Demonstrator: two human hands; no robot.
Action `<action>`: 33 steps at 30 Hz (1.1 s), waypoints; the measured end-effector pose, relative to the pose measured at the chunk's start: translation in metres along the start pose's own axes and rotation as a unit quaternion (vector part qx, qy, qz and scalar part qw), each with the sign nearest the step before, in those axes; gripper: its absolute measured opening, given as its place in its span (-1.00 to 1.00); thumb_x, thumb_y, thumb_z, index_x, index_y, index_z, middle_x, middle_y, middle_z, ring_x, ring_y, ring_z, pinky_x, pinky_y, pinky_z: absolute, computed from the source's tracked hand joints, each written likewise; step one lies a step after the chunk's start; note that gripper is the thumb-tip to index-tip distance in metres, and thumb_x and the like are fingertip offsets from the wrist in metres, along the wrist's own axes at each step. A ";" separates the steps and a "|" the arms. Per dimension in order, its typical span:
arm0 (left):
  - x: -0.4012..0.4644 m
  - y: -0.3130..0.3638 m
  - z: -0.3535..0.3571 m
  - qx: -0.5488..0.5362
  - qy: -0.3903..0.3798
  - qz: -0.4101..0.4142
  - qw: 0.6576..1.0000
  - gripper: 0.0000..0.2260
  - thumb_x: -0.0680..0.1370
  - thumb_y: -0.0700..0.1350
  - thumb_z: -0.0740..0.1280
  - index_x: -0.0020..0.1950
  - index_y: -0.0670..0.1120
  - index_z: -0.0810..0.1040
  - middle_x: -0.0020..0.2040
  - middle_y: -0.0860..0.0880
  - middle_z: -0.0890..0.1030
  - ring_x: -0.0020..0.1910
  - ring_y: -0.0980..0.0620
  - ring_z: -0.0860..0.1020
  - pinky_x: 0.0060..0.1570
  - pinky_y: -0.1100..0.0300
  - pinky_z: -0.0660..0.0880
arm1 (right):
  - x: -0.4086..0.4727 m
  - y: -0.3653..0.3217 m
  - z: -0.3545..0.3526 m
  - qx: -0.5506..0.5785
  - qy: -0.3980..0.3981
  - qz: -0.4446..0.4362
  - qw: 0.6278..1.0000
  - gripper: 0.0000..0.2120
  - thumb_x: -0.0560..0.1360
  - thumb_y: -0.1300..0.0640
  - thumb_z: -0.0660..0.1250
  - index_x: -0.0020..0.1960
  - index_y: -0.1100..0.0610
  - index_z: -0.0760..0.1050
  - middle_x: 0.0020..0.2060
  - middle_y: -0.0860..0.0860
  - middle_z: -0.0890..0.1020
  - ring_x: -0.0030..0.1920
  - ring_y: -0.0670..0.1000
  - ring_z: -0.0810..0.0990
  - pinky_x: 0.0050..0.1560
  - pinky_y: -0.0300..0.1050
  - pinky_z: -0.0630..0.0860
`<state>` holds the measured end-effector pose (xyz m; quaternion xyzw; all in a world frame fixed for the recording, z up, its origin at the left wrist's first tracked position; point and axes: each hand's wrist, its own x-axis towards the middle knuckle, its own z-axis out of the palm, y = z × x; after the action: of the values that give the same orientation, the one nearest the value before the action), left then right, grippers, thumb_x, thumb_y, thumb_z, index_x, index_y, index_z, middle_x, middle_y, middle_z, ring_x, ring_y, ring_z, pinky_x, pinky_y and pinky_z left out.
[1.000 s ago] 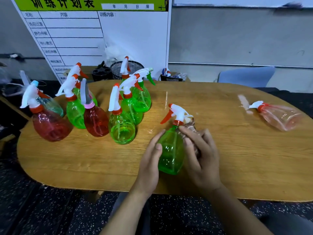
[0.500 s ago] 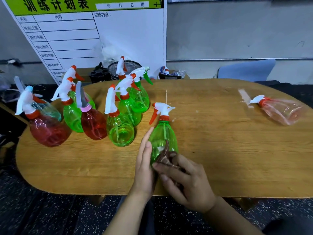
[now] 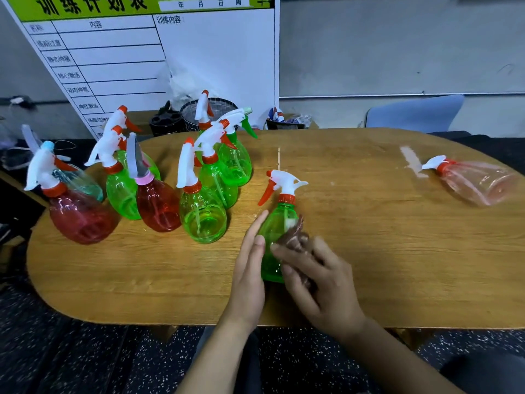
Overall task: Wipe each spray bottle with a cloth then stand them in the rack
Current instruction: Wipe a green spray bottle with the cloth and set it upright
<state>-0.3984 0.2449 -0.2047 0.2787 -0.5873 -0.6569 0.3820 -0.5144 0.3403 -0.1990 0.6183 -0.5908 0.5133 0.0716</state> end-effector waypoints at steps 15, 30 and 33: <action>-0.004 0.007 0.005 -0.016 -0.045 0.017 0.999 -0.13 0.33 0.41 0.58 0.58 0.25 0.40 0.53 0.18 0.51 0.54 0.12 0.45 0.54 -0.04 0.36 | 0.010 0.003 0.021 0.333 0.205 0.387 0.835 -0.85 0.71 0.18 0.26 0.18 0.11 0.61 0.11 0.14 0.70 0.14 0.18 0.68 0.17 0.13 0.61; 0.001 -0.003 0.000 0.005 -0.039 -0.011 0.999 -0.51 0.64 0.35 0.20 0.58 0.39 0.36 0.65 0.13 0.37 0.66 -0.03 0.27 0.63 -0.27 0.16 | 0.010 0.003 0.016 0.235 0.169 0.315 0.904 -0.82 0.66 0.06 0.25 0.21 -0.05 0.57 0.04 -0.03 0.67 0.01 0.08 0.63 0.04 0.07 0.61; 0.001 -0.003 0.001 0.012 -0.043 -0.016 0.999 -0.49 0.61 0.40 0.22 0.57 0.41 0.36 0.64 0.19 0.36 0.67 0.04 0.26 0.63 -0.28 0.17 | 0.025 0.003 0.006 0.190 0.176 0.249 0.933 -0.78 0.67 0.15 0.26 0.26 -0.03 0.57 0.11 -0.16 0.66 0.06 -0.09 0.64 0.06 -0.22 0.55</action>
<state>-0.4001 0.2451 -0.2072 0.2638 -0.6063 -0.6675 0.3426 -0.5186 0.3191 -0.1854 0.3528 -0.5952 0.7182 -0.0743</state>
